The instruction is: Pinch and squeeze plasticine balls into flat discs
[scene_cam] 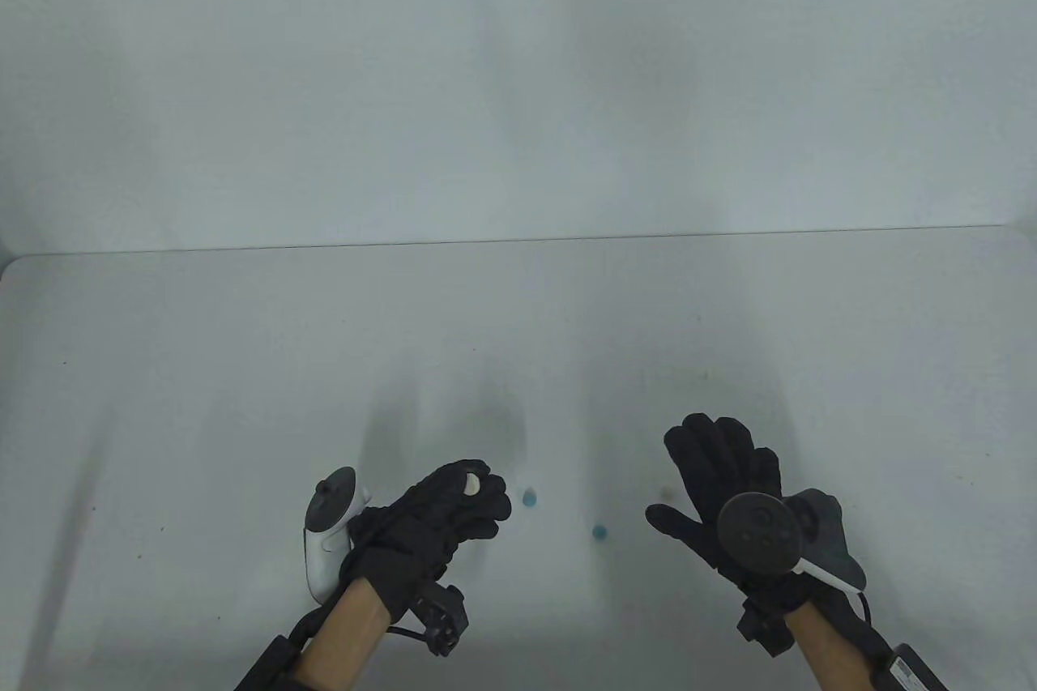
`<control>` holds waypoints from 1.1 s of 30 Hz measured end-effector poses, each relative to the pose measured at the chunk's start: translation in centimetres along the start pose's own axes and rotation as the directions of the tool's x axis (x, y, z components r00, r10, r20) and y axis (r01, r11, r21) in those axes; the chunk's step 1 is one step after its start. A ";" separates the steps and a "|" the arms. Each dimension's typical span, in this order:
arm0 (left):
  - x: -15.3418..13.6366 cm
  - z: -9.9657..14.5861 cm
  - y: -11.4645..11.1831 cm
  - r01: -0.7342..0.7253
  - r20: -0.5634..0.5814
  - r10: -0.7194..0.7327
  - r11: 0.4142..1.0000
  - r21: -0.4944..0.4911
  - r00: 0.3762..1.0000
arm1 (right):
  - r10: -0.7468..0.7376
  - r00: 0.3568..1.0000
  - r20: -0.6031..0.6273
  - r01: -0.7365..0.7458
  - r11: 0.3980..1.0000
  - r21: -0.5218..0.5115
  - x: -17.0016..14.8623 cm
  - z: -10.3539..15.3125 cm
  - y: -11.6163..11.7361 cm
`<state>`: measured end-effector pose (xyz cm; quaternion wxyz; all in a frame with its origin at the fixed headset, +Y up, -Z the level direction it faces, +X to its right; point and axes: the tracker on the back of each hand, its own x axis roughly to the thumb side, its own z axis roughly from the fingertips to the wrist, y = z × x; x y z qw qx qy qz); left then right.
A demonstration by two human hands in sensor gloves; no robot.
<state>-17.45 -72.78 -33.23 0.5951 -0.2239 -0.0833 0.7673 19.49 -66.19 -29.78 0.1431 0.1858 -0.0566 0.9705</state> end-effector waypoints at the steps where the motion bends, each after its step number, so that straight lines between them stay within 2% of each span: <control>1: -0.1 0.0 0.0 -0.015 0.004 0.015 1.000 0.004 1.000 | -0.002 1.000 0.000 0.002 1.000 0.000 0.0 0.0 0.0; 7: 0.1 0.0 0.4 0.088 0.001 -0.089 0.990 0.112 0.996 | -0.007 1.000 0.004 0.007 1.000 0.008 0.0 0.0 0.0; 17: 0.9 0.2 0.1 0.196 -0.001 -0.198 0.967 0.166 0.980 | -0.007 1.000 0.008 0.007 1.000 0.007 0.0 0.0 0.1; 18: 0.7 0.2 0.2 0.191 -0.010 -0.192 0.967 0.169 0.981 | -0.009 1.000 0.008 0.009 1.000 0.006 0.0 0.0 0.1; 21: 0.0 0.1 0.1 0.062 -0.026 -0.060 0.995 0.084 0.998 | -0.007 1.000 0.004 0.007 1.000 0.003 0.0 0.0 0.1; 24: -0.2 0.0 0.1 0.016 -0.023 -0.015 0.998 0.065 1.000 | -0.012 1.000 0.003 0.012 1.000 0.004 -0.1 0.0 0.1; 33: 0.2 0.0 0.1 0.119 -0.042 -0.115 0.987 0.107 0.992 | -0.013 1.000 0.000 0.013 1.000 0.009 -0.1 0.0 0.2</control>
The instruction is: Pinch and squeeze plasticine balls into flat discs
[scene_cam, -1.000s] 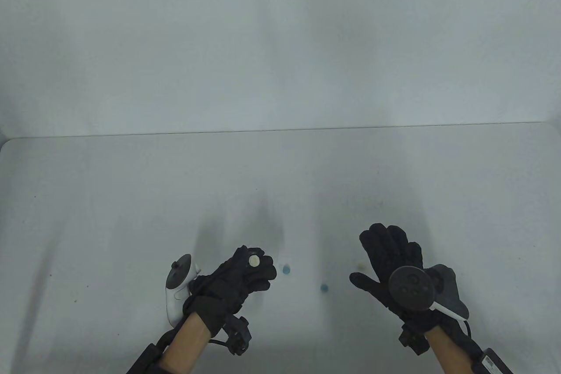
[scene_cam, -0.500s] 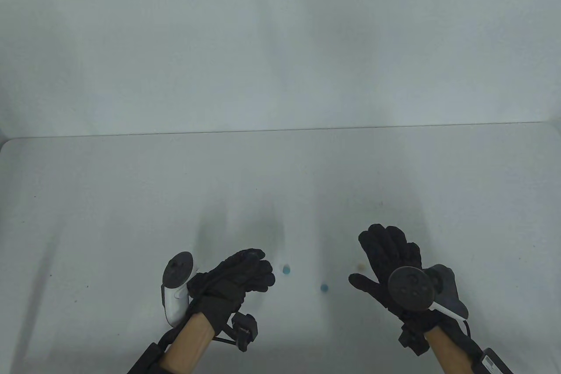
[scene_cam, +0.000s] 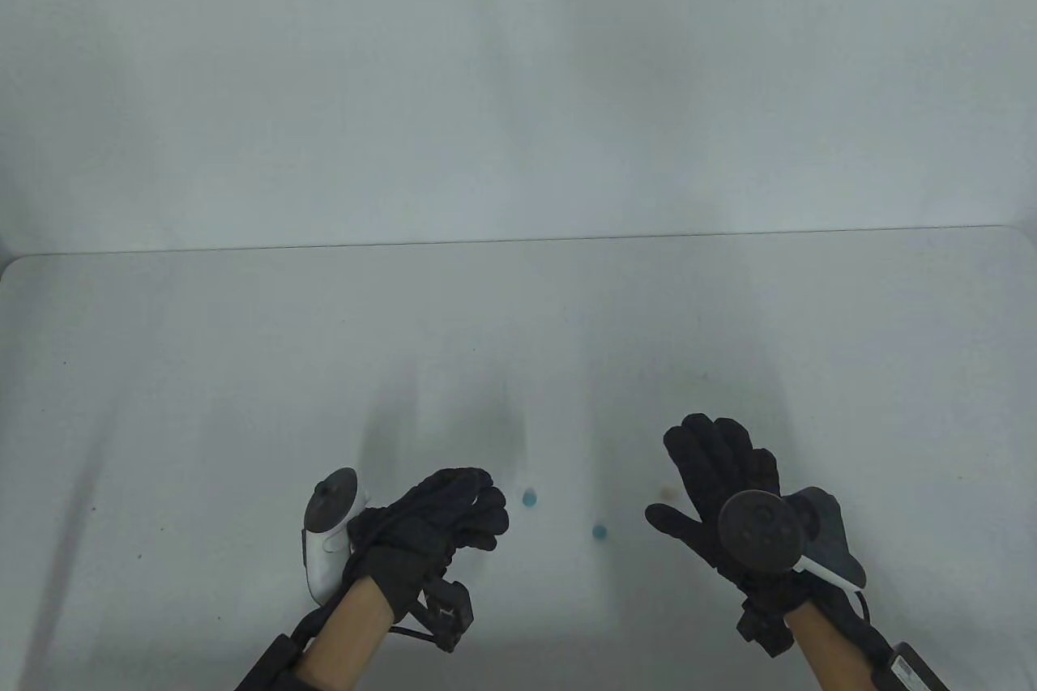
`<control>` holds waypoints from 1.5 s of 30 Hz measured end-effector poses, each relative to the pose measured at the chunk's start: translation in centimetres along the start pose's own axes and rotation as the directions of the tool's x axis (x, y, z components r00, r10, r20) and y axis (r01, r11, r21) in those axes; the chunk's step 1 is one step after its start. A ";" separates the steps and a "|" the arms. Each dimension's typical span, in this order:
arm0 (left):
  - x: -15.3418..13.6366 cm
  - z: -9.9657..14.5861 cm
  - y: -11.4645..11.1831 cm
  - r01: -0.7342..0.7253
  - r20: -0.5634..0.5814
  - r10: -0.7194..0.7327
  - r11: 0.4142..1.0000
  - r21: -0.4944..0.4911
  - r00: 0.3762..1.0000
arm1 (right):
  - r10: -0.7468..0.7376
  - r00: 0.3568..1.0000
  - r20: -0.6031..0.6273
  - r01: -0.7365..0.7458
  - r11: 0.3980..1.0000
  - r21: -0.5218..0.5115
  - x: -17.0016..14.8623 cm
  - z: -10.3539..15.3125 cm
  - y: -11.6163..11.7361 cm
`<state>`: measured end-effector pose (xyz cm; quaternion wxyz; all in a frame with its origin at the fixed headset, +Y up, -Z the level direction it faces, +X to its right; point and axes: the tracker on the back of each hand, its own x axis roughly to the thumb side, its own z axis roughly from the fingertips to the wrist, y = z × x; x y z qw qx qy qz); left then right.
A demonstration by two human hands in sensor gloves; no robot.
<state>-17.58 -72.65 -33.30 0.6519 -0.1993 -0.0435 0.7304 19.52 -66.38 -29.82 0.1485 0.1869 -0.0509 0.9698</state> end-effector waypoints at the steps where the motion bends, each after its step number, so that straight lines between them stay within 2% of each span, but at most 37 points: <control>1: 0.1 0.0 -0.1 0.002 0.002 -0.002 1.000 0.003 1.000 | -0.001 1.000 0.000 0.001 1.000 -0.003 0.0 0.0 0.0; 6: 0.7 0.1 -0.2 0.101 0.043 -0.102 0.995 0.020 0.994 | 0.000 1.000 0.002 0.000 1.000 -0.007 0.0 0.0 0.0; 9: 0.4 0.1 0.0 0.074 -0.001 -0.074 0.996 0.041 0.997 | -0.004 1.000 0.004 0.004 1.000 -0.007 0.0 0.0 0.0; 12: -0.5 0.1 0.1 -0.048 -0.029 0.048 0.999 -0.001 0.998 | 0.000 1.000 0.004 0.000 1.000 -0.014 0.0 0.0 -0.1; 15: -0.6 0.0 0.1 -0.071 0.000 0.071 0.997 -0.036 0.997 | -0.007 1.000 0.005 0.007 1.000 -0.011 -0.1 0.0 -0.1; 19: -0.7 0.1 0.3 -0.099 0.001 0.099 0.995 -0.005 0.995 | -0.007 1.000 0.006 0.007 1.000 -0.017 0.0 0.0 -0.1; 24: -0.6 0.1 0.8 -0.003 -0.033 0.006 0.997 0.074 0.999 | -0.006 1.000 0.008 0.006 1.000 -0.017 0.0 0.0 -0.1; 33: -0.3 0.4 1.0 0.040 -0.012 -0.039 0.991 0.131 0.999 | -0.008 1.000 0.015 0.008 1.000 -0.012 0.0 0.0 0.0; 34: -0.4 0.4 1.0 0.030 -0.008 -0.030 0.992 0.123 1.000 | -0.007 1.000 0.015 0.007 1.000 -0.013 0.0 0.0 0.0; 36: -0.8 0.3 0.9 -0.040 0.007 0.040 0.999 0.003 0.999 | -0.007 1.000 0.016 0.007 1.000 -0.020 0.1 0.1 -0.1; 37: -0.9 0.2 0.9 -0.082 0.006 0.083 0.996 -0.027 0.997 | -0.010 1.000 0.017 0.010 1.000 -0.021 0.0 0.1 -0.1; 38: -1.0 0.1 0.8 -0.110 -0.002 0.110 0.994 -0.022 0.994 | -0.012 1.000 0.017 0.012 1.000 -0.017 0.0 0.0 -0.1; 45: -1.2 0.0 1.1 -0.050 -0.041 0.052 0.998 0.049 0.998 | -0.011 1.000 0.017 0.011 1.000 -0.012 0.0 0.0 0.0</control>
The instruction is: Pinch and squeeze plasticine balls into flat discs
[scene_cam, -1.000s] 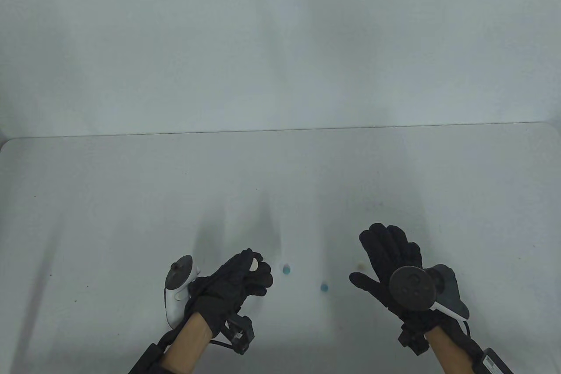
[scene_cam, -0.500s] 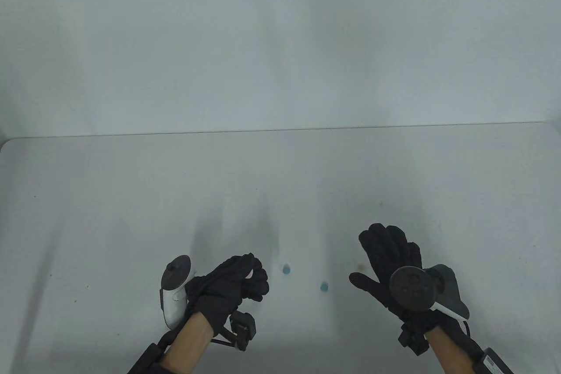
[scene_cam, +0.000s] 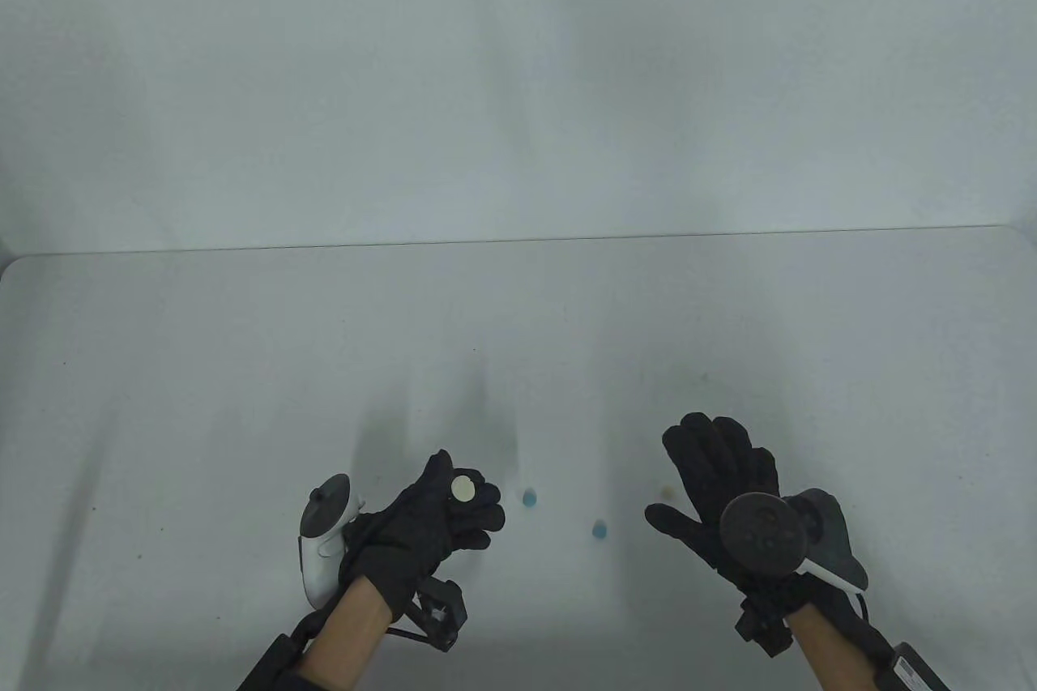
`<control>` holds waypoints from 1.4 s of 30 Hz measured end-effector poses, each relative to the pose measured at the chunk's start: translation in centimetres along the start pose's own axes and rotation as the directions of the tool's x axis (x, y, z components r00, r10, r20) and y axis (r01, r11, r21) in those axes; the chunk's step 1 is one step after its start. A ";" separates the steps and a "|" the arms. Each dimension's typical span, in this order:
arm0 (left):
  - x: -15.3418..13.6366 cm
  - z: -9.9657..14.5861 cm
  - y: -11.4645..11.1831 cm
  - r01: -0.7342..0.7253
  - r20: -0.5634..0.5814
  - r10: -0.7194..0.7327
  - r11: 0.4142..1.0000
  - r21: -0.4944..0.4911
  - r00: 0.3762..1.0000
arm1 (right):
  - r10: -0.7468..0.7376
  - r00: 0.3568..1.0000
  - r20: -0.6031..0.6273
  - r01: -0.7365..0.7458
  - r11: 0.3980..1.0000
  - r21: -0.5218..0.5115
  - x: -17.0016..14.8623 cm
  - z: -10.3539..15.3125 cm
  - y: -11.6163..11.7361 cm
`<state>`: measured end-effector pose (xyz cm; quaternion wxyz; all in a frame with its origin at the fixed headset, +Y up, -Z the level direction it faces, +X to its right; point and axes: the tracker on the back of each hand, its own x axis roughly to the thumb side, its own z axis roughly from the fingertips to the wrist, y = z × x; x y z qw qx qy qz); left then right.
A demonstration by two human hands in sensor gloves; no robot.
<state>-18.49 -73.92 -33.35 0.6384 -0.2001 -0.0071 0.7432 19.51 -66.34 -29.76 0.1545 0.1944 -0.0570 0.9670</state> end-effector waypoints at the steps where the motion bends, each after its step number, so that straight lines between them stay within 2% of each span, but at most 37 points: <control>1: 0.1 0.0 0.0 0.019 -0.003 -0.019 1.000 0.011 1.000 | 0.000 1.000 0.000 0.000 1.000 0.000 0.0 0.0 0.0; 4: 0.3 -0.1 0.0 0.035 0.002 -0.035 0.999 -0.006 0.999 | -0.002 1.000 0.002 0.002 1.000 -0.001 0.0 0.0 0.0; 13: 0.9 0.1 -0.2 0.073 0.049 -0.075 0.997 0.035 0.996 | -0.001 1.000 0.005 0.001 1.000 0.004 0.1 0.0 0.0; 14: 0.8 0.1 -0.2 0.058 0.054 -0.059 0.998 0.019 0.997 | -0.001 1.000 0.006 0.001 1.000 0.000 0.1 0.0 0.0; 16: 0.5 -0.1 -0.3 -0.004 0.048 0.009 0.995 -0.104 0.999 | -0.007 1.000 0.008 0.007 1.000 -0.001 0.1 0.0 0.0; 17: 0.3 -0.2 -0.4 -0.037 0.046 0.043 0.991 -0.131 0.998 | -0.009 1.000 0.008 0.009 1.000 0.002 0.1 0.0 0.0; 21: 0.2 -0.3 -0.6 -0.029 0.039 0.035 0.990 -0.135 0.999 | -0.006 1.000 0.006 0.006 1.000 -0.001 0.1 0.0 0.0; 27: 0.2 -0.5 -0.3 0.029 0.029 -0.027 0.997 -0.068 0.999 | -0.006 1.000 0.006 0.006 1.000 0.001 0.1 0.0 0.0; 31: 0.8 -0.3 -0.2 0.101 0.065 -0.099 0.995 -0.022 0.993 | -0.005 1.000 0.007 0.005 1.000 0.007 0.1 0.0 0.0; 36: 0.9 -0.1 -0.2 0.108 0.067 -0.108 0.994 0.007 0.992 | -0.004 1.000 0.010 0.004 1.000 0.007 0.2 0.0 0.0; 37: 0.7 -0.1 -0.2 0.093 0.064 -0.093 0.996 0.004 0.994 | -0.003 1.000 0.010 0.003 1.000 0.003 0.2 0.0 0.0; 40: 0.2 -0.4 -0.4 -0.056 0.064 0.065 0.990 -0.130 0.996 | -0.011 1.000 0.012 0.011 1.000 0.001 0.2 0.0 0.0; 42: 0.0 -0.5 -0.5 -0.117 0.053 0.126 0.983 -0.141 0.991 | -0.010 1.000 0.010 0.010 1.000 0.006 0.2 0.0 0.0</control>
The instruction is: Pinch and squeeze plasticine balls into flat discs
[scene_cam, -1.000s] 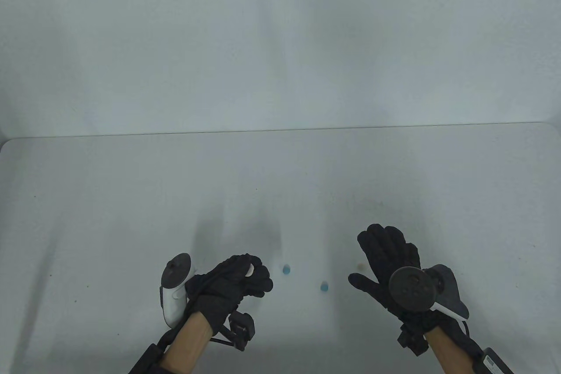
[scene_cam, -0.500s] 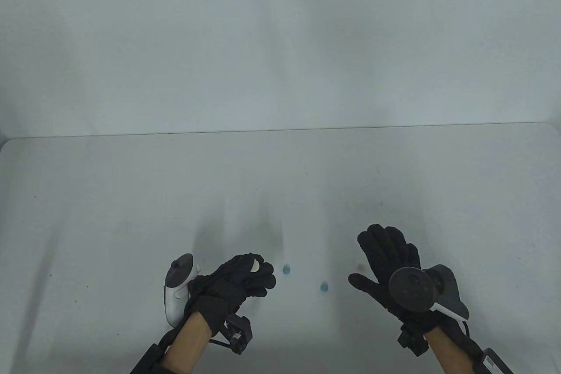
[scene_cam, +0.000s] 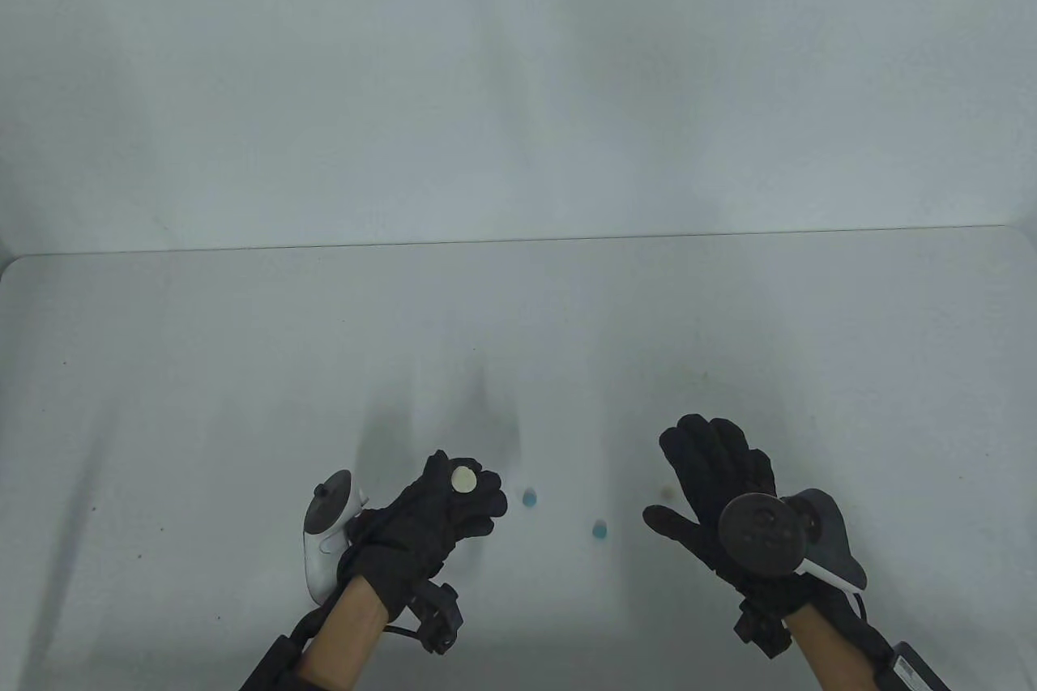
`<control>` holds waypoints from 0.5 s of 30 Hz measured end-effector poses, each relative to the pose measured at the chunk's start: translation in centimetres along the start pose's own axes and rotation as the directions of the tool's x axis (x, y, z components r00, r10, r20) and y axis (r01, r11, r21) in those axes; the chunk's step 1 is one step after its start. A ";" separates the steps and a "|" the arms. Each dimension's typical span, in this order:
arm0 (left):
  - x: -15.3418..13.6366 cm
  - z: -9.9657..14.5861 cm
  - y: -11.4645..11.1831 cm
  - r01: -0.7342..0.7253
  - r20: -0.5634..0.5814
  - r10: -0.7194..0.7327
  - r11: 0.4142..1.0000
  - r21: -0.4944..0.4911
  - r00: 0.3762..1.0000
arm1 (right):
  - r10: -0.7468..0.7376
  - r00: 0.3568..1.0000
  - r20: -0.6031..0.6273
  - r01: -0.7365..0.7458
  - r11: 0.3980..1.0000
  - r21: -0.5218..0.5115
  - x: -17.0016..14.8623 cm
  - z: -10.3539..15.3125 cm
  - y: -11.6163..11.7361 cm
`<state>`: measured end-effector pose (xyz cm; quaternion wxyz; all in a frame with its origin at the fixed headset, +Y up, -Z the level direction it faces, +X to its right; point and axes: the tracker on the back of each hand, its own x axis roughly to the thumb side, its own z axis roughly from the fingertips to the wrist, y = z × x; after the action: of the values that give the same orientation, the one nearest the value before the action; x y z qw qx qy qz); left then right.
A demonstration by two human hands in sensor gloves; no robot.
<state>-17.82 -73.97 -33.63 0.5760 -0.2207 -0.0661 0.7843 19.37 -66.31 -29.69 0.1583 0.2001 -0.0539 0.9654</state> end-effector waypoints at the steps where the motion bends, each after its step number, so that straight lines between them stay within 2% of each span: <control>1: 0.0 0.0 0.0 0.008 -0.006 -0.008 1.000 0.015 1.000 | 0.003 1.000 -0.001 -0.003 1.000 -0.003 0.0 0.0 0.0; 6: 0.8 0.1 0.1 0.197 -0.007 -0.197 0.977 0.076 0.980 | 0.002 1.000 0.000 -0.002 1.000 -0.001 0.0 0.0 0.0; 9: 1.1 0.3 -0.1 0.184 -0.005 -0.184 0.977 0.106 0.983 | 0.000 1.000 0.002 0.000 1.000 -0.004 0.0 0.0 0.0; 12: 1.5 0.5 -0.2 0.247 -0.005 -0.248 0.962 0.120 0.969 | 0.002 1.000 0.000 -0.002 1.000 0.004 0.0 0.0 0.0; 15: 1.3 0.6 -0.1 0.192 -0.013 -0.192 0.972 0.136 0.981 | 0.001 1.000 0.002 -0.001 1.000 -0.004 0.0 0.0 0.0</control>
<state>-18.26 -72.64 -33.42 0.6629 -0.1732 -0.0332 0.7277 19.32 -66.29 -29.69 0.1583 0.2006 -0.0558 0.9652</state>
